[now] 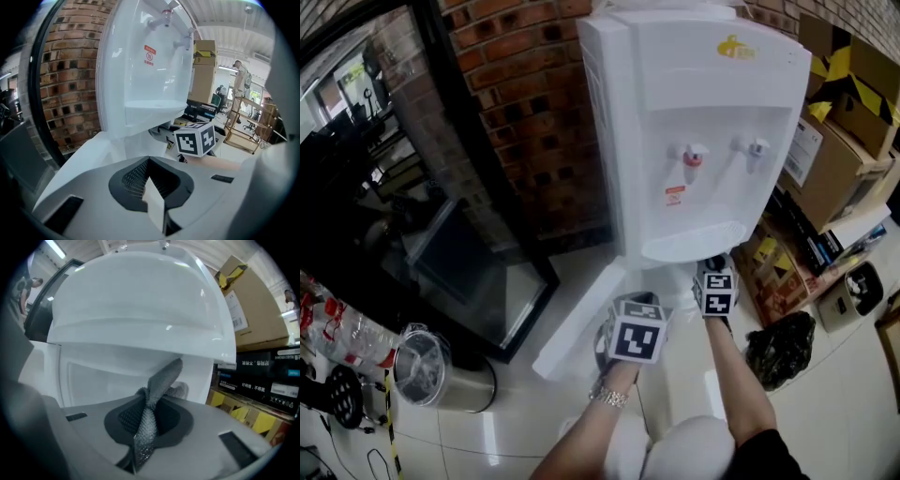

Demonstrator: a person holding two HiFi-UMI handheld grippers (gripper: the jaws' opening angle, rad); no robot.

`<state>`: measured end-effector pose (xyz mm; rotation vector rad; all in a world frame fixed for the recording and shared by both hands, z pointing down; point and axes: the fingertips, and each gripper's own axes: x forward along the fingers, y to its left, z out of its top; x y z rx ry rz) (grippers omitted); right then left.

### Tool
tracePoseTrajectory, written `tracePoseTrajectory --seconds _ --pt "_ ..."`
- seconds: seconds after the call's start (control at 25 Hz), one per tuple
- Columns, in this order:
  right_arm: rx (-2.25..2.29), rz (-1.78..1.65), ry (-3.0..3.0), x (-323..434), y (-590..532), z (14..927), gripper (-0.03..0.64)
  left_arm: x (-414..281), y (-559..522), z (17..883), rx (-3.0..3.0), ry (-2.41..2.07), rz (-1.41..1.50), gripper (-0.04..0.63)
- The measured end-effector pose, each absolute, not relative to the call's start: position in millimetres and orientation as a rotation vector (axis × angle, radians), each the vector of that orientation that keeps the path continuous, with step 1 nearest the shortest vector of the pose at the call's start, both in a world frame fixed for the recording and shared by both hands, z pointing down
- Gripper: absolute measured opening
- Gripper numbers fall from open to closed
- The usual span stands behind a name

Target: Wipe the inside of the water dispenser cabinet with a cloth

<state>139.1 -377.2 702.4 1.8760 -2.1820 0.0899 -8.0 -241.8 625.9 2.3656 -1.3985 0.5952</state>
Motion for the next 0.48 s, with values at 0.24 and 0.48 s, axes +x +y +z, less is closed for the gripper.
tracePoseTrajectory --seconds 0.24,0.48 --pt "1.793 0.311 -2.002 155 -372 786 0.032 -10 -244 622 2.381 -1.405 0.591 0.003" --pt "1.624 0.495 -1.972 148 -348 842 0.032 -10 -245 626 2.366 -1.393 0.588 0.003"
